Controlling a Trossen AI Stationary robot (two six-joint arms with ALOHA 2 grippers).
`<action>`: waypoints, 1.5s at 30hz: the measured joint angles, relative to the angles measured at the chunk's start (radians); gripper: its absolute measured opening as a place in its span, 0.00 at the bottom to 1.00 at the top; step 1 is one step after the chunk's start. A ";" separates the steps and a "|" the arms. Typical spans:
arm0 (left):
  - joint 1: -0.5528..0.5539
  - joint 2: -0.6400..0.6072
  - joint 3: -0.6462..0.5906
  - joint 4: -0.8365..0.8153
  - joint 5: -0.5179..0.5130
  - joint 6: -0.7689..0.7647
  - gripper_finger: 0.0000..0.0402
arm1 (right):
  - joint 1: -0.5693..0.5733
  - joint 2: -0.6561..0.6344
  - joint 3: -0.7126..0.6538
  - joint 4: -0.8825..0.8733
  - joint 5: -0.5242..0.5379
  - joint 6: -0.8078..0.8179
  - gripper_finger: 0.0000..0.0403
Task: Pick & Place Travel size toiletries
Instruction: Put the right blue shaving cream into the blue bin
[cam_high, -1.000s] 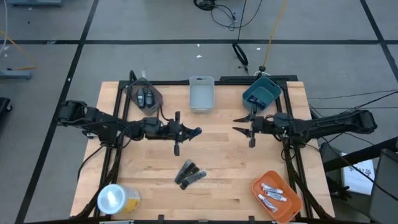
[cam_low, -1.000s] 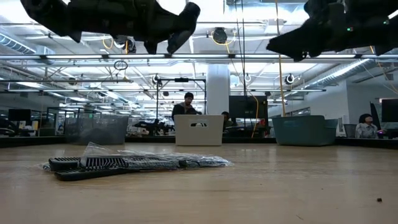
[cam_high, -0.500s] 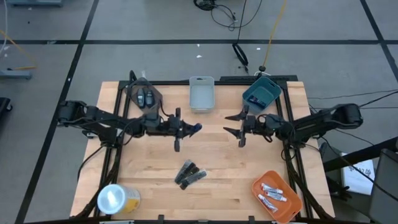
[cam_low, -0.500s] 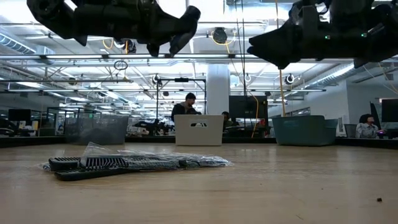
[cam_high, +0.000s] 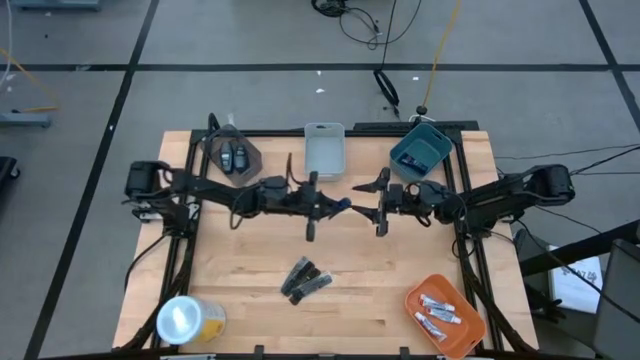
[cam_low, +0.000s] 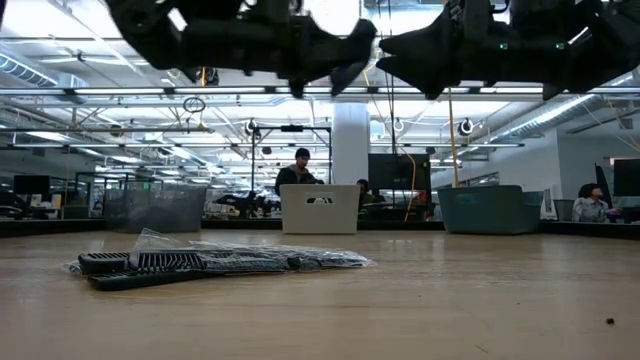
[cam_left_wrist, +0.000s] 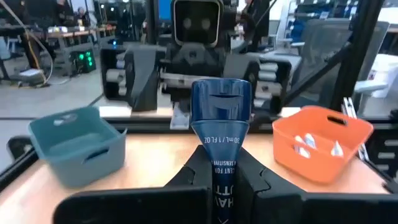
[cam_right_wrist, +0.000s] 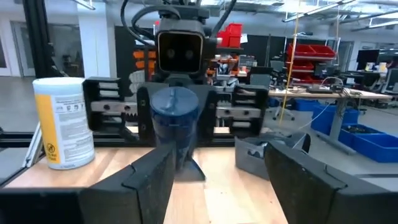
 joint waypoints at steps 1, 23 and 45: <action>0.002 0.019 0.018 0.004 0.003 0.000 0.04 | 0.000 0.000 0.000 0.004 -0.001 0.004 0.59; 0.047 0.079 0.103 -0.022 0.101 0.000 0.05 | 0.002 0.003 0.001 0.033 -0.122 0.022 0.61; 0.047 0.079 0.102 -0.032 0.105 -0.019 0.06 | -0.006 0.002 0.075 -0.105 -0.078 -0.007 0.40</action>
